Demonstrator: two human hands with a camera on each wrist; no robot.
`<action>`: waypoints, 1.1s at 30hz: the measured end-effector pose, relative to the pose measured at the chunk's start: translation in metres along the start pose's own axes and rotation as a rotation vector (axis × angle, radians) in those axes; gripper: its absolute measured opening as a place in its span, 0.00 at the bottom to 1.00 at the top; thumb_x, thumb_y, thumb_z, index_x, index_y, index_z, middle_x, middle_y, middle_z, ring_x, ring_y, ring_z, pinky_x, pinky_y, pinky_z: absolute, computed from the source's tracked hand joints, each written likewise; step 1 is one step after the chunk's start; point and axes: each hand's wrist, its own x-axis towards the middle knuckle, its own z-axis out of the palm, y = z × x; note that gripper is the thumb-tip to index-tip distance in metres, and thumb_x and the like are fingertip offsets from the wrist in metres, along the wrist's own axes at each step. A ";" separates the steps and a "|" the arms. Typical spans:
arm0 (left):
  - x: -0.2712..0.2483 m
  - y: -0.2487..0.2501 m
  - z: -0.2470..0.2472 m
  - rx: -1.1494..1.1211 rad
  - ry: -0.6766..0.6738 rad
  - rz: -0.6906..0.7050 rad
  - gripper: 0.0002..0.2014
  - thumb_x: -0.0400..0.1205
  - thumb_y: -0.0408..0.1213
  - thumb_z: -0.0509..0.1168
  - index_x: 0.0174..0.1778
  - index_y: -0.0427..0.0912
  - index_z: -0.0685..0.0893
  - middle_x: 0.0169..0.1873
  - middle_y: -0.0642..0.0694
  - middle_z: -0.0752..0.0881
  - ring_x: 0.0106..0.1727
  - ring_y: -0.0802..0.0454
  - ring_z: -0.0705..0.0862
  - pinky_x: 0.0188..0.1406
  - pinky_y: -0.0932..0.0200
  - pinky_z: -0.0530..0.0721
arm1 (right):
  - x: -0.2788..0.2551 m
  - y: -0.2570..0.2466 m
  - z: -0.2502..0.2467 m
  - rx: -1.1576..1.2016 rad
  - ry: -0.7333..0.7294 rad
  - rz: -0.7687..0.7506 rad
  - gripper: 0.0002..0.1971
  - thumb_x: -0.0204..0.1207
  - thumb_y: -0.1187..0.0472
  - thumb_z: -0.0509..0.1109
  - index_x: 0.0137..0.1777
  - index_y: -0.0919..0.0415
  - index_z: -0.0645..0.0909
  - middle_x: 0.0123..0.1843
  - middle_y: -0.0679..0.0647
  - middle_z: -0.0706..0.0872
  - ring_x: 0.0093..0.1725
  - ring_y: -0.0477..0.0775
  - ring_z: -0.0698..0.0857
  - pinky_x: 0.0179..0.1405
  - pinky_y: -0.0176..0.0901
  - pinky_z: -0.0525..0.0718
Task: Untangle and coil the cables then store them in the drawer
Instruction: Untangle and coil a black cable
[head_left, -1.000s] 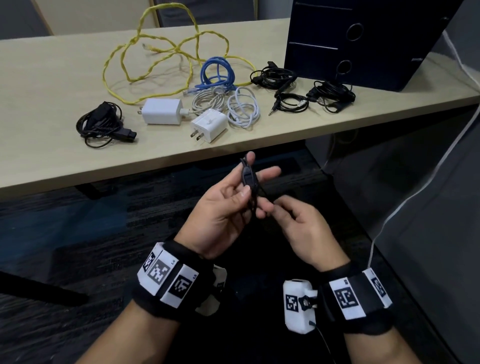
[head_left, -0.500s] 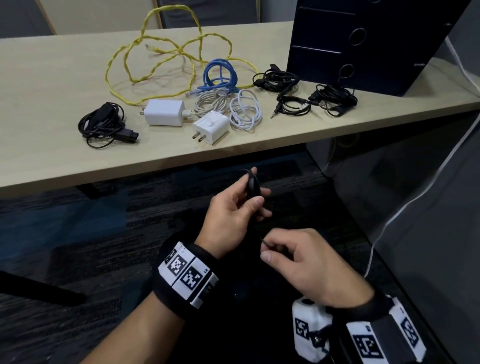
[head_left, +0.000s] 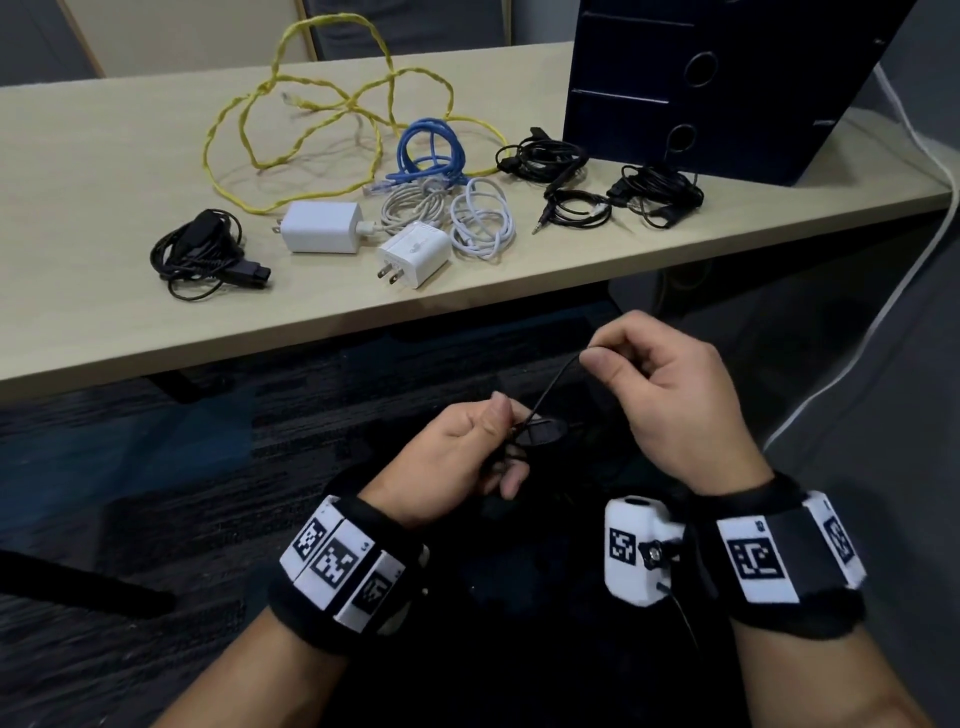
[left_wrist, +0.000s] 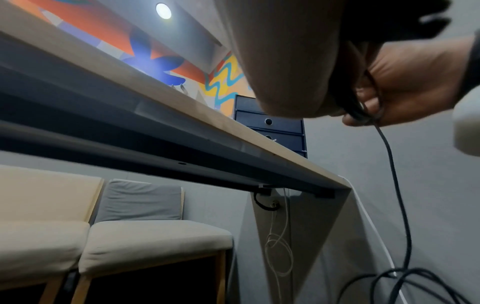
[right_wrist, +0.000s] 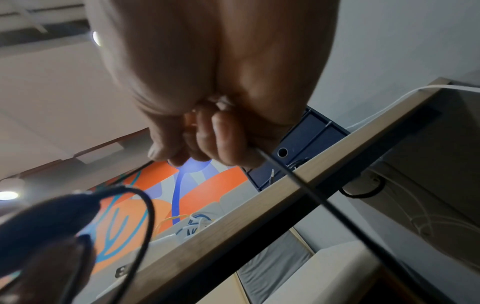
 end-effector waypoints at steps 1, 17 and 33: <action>0.000 0.000 -0.001 -0.030 -0.006 0.008 0.21 0.85 0.47 0.50 0.52 0.35 0.82 0.22 0.48 0.79 0.19 0.60 0.67 0.21 0.70 0.64 | 0.000 0.002 0.002 0.029 -0.009 0.015 0.05 0.77 0.60 0.73 0.40 0.57 0.83 0.32 0.44 0.82 0.32 0.39 0.78 0.35 0.25 0.72; 0.006 0.007 0.008 -0.271 0.113 -0.068 0.15 0.86 0.45 0.54 0.55 0.34 0.73 0.24 0.49 0.78 0.21 0.60 0.70 0.20 0.71 0.67 | -0.013 0.012 0.032 0.299 -0.243 0.151 0.05 0.75 0.51 0.69 0.48 0.49 0.82 0.35 0.42 0.86 0.32 0.37 0.82 0.36 0.26 0.76; 0.009 0.006 0.006 -0.440 0.196 -0.085 0.12 0.77 0.35 0.66 0.54 0.38 0.73 0.24 0.49 0.78 0.18 0.61 0.68 0.15 0.70 0.65 | -0.019 0.017 0.039 0.436 -0.333 0.193 0.17 0.70 0.56 0.76 0.58 0.43 0.80 0.42 0.46 0.90 0.43 0.43 0.88 0.47 0.37 0.81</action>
